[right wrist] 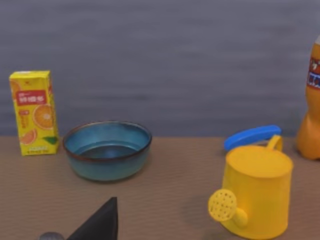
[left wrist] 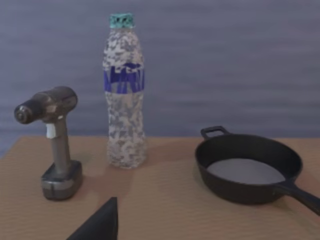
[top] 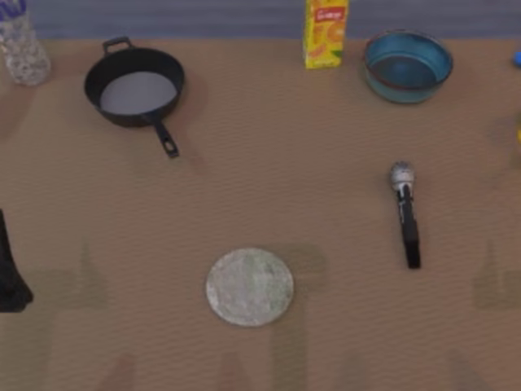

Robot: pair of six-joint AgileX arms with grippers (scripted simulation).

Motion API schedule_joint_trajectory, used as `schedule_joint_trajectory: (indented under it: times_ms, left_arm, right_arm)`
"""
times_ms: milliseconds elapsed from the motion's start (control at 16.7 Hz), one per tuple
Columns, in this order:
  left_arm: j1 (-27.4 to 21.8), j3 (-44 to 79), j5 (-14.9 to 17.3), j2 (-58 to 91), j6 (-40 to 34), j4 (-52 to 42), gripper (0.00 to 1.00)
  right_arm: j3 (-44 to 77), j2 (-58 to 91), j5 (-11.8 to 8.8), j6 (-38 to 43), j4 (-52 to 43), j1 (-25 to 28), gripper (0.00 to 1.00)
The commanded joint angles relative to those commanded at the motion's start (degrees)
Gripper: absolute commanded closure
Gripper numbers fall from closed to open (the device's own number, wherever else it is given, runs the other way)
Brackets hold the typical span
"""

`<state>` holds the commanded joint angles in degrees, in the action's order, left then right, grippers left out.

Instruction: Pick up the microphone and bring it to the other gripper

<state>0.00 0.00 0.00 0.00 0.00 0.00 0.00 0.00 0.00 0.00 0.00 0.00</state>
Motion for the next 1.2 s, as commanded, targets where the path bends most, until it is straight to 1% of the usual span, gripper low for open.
schedule_joint_trajectory:
  times_ms: [240,480,780,1200]
  left_arm:
    - [0.0,0.0,0.0,0.0,0.0,0.0,0.0]
    - [0.0,0.0,0.0,0.0,0.0,0.0,0.0]
    - [0.0,0.0,0.0,0.0,0.0,0.0,0.0]
    - [0.0,0.0,0.0,0.0,0.0,0.0,0.0]
  right_arm:
    - [1.14,1.74,-0.19,0.23,-1.13,0.53,0.0]
    - [8.38,12.0,-0.62,2.14,-6.77,2.89,0.0]
    - [24.79,33.68,-0.59,6.88,-17.57,6.93,0.0]
    - [53.28,71.26,0.02,14.85,-35.39,13.53,0.0]
